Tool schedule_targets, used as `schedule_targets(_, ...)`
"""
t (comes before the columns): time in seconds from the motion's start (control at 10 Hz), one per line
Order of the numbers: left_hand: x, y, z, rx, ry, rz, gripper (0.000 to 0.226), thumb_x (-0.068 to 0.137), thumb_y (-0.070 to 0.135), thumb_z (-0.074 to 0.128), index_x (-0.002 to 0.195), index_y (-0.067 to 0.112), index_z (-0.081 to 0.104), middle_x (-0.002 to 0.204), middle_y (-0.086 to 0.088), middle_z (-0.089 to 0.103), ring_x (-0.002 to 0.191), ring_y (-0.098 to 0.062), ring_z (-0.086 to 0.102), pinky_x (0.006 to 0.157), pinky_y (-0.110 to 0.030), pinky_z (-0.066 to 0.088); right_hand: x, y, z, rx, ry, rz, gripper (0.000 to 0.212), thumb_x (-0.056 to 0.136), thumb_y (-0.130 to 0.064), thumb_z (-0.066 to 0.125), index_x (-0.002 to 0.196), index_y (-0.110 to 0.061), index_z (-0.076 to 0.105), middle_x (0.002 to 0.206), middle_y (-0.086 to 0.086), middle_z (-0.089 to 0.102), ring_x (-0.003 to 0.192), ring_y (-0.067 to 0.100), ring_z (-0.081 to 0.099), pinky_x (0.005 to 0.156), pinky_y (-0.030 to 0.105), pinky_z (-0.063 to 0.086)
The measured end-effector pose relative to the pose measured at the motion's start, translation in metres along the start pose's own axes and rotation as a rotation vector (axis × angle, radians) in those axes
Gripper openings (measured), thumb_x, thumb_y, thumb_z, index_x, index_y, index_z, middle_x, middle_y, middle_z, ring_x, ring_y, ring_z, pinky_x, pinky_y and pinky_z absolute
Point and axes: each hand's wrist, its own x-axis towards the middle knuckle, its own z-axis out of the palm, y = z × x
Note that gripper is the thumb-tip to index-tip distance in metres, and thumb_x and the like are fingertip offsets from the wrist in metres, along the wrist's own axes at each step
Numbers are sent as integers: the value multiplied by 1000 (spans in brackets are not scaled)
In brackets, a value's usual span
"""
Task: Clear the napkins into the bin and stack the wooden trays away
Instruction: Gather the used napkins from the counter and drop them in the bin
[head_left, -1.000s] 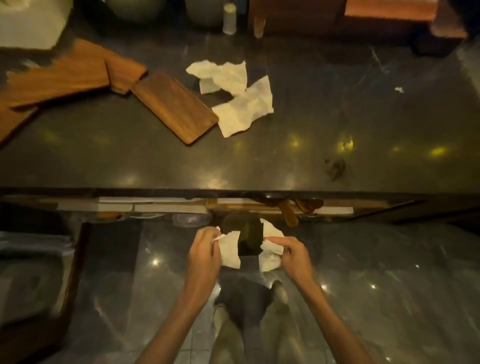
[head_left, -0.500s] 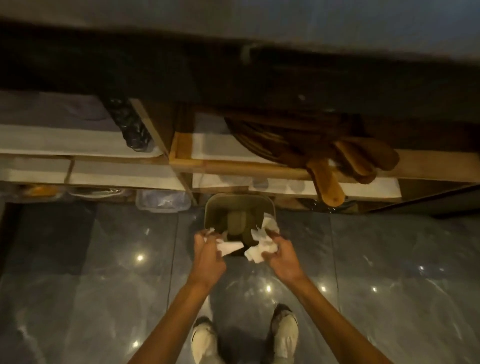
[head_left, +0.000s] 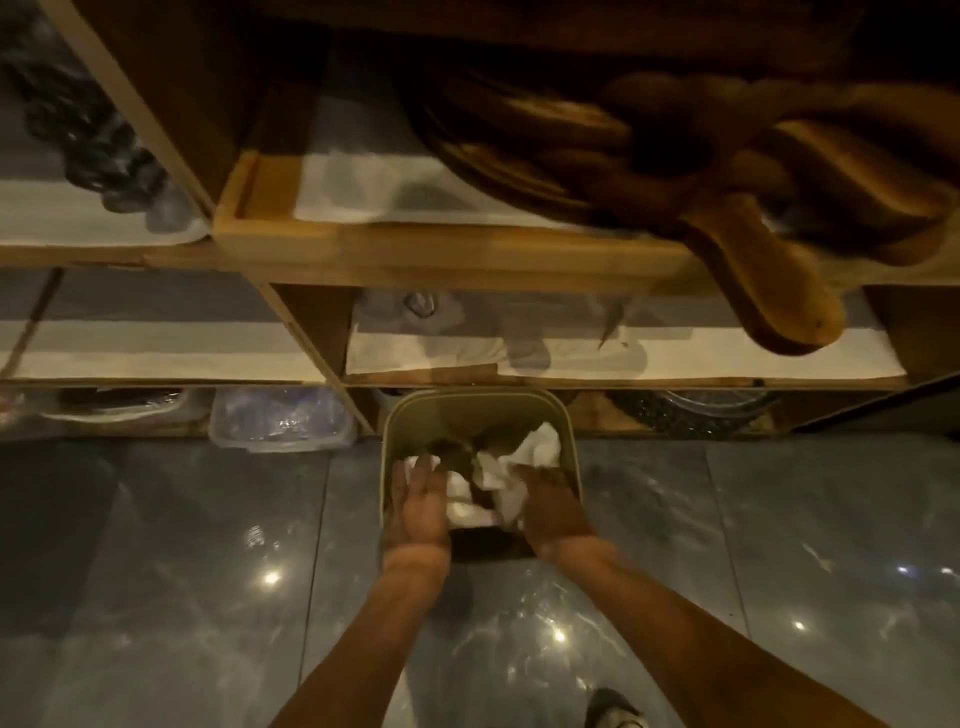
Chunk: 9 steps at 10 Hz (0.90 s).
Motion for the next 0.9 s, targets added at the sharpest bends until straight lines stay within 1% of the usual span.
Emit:
schedule_targets(0.1, 13, -2, 6, 86, -109, -1, 58, 100, 44, 33, 153, 33, 14, 164, -2, -10, 150, -30, -11, 122, -42, 5, 7, 8, 4, -115, -87, -44, 62, 97, -31, 49, 153, -29, 22, 160, 12, 17, 142, 36, 28, 115, 44, 29)
schedule_targets(0.2, 6, 1, -1, 286, -131, 85, 65, 96, 36, 46, 153, 31, 16, 164, 1, -7, 149, -29, -16, 121, -42, -4, -3, 8, -1, -238, -100, -90, 72, 94, -45, 52, 154, -36, 13, 162, 6, 15, 142, 35, 29, 115, 45, 30)
schedule_targets(0.3, -18, 0, -25, 366, -100, 104, 65, 95, 48, 41, 153, 33, 16, 165, 0, -5, 149, -32, -17, 118, -49, -14, -34, 1, -16, -344, -69, -104, 74, 90, -58, 50, 153, -39, 14, 162, 2, 16, 146, 32, 20, 119, 46, 18)
schedule_targets(0.4, -46, 3, -66, 392, -128, 69, 70, 94, 58, 36, 154, 36, 7, 164, -2, -10, 148, -37, -17, 118, -52, -12, -72, -10, -40, -424, -20, -146, 82, 87, -66, 47, 152, -46, 1, 164, -3, 0, 150, 27, 0, 119, 54, -4)
schedule_targets(0.5, -72, 11, -119, 396, -127, 51, 72, 93, 63, 33, 154, 34, 8, 165, -5, -3, 148, -40, -12, 119, -58, -6, -108, -35, -76, -416, -20, -123, 80, 85, -71, 44, 152, -44, 8, 163, 0, 15, 150, 29, 10, 116, 61, -7)
schedule_targets(0.6, -100, 29, -181, 365, -122, 38, 68, 93, 63, 32, 152, 32, 19, 165, -1, 6, 150, -37, -9, 117, -62, -2, -155, -75, -120, -361, 41, -112, 67, 85, -71, 44, 140, -33, 39, 142, 5, 51, 136, 31, 39, 115, 63, 12)
schedule_targets(0.7, -137, 54, -244, 326, -130, 41, 67, 93, 62, 33, 152, 34, 18, 164, 2, 10, 150, -34, -8, 115, -65, -4, -209, -113, -162, -368, 116, -167, 68, 87, -68, 44, 144, -32, 35, 145, 4, 45, 138, 29, 34, 115, 59, 18)
schedule_targets(0.8, -177, 79, -301, 278, -96, 33, 66, 92, 62, 35, 150, 35, 21, 164, 2, 7, 150, -34, -7, 113, -67, -3, -263, -145, -197, -363, 190, -254, 72, 89, -65, 45, 151, -33, 26, 156, 2, 33, 147, 25, 20, 119, 56, 13)
schedule_targets(0.9, -220, 104, -355, 240, -39, 54, 62, 94, 59, 37, 148, 31, 30, 164, -2, 11, 151, -33, -1, 115, -64, 4, -319, -171, -226, -370, 258, -279, 72, 89, -66, 43, 151, -34, 26, 159, 0, 28, 150, 22, 13, 120, 56, 10)
